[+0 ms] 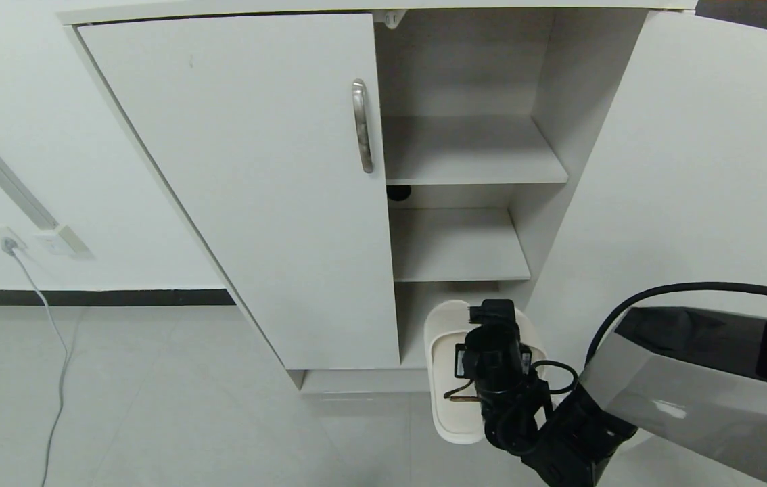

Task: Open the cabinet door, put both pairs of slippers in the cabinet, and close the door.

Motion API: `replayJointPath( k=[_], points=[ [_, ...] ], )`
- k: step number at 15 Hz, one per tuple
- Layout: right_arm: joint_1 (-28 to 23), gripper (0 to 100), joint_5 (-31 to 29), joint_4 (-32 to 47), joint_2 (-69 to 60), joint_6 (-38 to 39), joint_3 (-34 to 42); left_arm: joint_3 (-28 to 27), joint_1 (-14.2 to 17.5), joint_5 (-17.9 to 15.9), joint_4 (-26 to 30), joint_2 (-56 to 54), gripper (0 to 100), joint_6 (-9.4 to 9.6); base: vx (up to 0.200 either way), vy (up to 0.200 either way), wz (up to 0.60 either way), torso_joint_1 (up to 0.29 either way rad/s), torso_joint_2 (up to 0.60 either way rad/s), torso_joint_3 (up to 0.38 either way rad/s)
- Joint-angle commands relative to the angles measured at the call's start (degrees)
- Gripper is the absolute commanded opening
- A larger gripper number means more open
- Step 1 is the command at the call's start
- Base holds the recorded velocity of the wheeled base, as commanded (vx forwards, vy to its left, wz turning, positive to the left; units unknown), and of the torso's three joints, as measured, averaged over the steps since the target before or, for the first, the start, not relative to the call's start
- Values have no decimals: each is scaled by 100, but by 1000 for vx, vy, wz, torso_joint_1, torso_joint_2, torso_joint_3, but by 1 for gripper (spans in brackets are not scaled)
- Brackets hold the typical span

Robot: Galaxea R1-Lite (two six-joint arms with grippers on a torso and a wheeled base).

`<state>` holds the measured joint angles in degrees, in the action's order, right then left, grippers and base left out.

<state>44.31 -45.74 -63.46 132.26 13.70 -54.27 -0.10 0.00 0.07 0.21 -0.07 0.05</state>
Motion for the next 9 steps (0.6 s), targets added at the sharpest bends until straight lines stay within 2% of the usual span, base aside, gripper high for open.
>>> replayJointPath(
  k=[1, 3, 9],
  points=[
    [-10, 0, 74, -1010, 107, -606, 374, 1, 0, 1, -3, 7, 0, -5, 0, 0, 0, 0, 0, 0],
    [-10, 0, 135, -1625, 274, -913, 444, 1, 0, 1, -3, 7, 0, -5, 0, 0, 0, 0, 0, 0],
    [-28, 0, 162, -1863, 380, -984, 417, 1, 0, 1, -3, 7, 0, -5, 0, 0, 0, 0, 0, 0]
  ],
)
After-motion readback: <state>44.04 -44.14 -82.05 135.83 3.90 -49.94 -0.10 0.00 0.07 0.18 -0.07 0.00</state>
